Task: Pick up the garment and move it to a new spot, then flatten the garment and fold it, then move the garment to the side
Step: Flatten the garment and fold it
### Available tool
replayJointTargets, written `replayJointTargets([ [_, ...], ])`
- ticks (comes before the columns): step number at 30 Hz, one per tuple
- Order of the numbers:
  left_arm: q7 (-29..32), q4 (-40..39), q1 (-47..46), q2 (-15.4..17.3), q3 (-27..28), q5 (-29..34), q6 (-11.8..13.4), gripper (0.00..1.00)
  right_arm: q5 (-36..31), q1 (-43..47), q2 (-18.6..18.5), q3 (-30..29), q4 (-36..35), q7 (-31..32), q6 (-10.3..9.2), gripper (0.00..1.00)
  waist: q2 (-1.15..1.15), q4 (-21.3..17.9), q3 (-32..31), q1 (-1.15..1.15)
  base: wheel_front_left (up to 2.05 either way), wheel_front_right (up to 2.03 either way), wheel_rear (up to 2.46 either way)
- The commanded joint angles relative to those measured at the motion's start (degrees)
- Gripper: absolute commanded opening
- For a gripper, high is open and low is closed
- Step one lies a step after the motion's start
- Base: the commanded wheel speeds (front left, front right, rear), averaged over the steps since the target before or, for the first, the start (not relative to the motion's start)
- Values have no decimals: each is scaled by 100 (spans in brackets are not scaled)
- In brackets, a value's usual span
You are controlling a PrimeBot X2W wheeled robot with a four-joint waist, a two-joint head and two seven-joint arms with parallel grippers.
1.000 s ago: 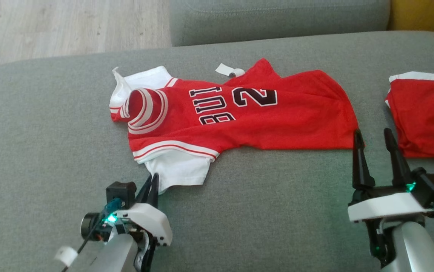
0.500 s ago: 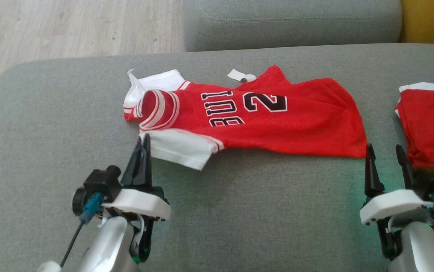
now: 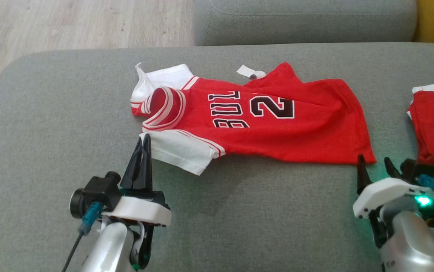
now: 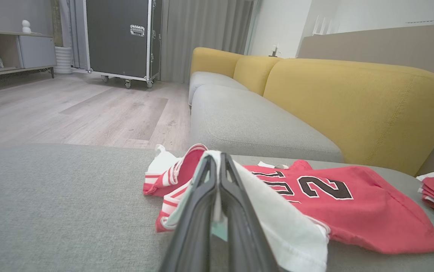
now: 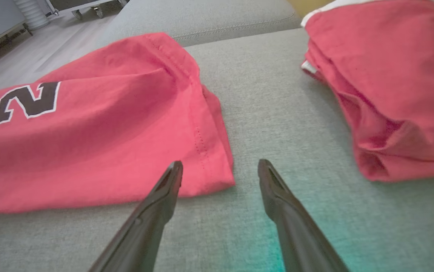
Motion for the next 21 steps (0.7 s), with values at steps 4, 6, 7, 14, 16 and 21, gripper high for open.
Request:
replayJointTargets([
  [4, -69, -227, -172, 24, 64, -26, 15, 0, -113, -524, -26, 77, 398, -147, 20, 100, 0, 43, 67, 0, 0, 0, 0],
  [6, -69, -228, -194, 24, 8, -42, 24, 0, -303, -683, -26, -90, 772, -130, 20, 100, 0, 80, 103, 0, 0, 0, 0],
  [7, -69, -229, -206, 24, -1, -45, 28, 0, -362, -730, -26, -172, 888, -106, 20, 100, 0, 89, 115, 0, 0, 0, 0],
  [14, -70, -237, -245, 23, -6, -29, 66, 0, -458, -1044, -26, -311, 1674, -200, 20, 0, 0, 82, 136, 0, 0, 0, 0],
  [16, -70, -208, -241, 23, 26, -21, 72, 0, -412, -1149, -26, -258, 1822, -330, 20, 0, 0, 48, 118, 0, 0, 0, 0],
  [21, -70, -203, -255, 23, 217, 7, 61, 0, -105, -1471, -26, 162, 2005, -617, 20, 0, 0, -56, 4, 0, 0, 0, 0],
])
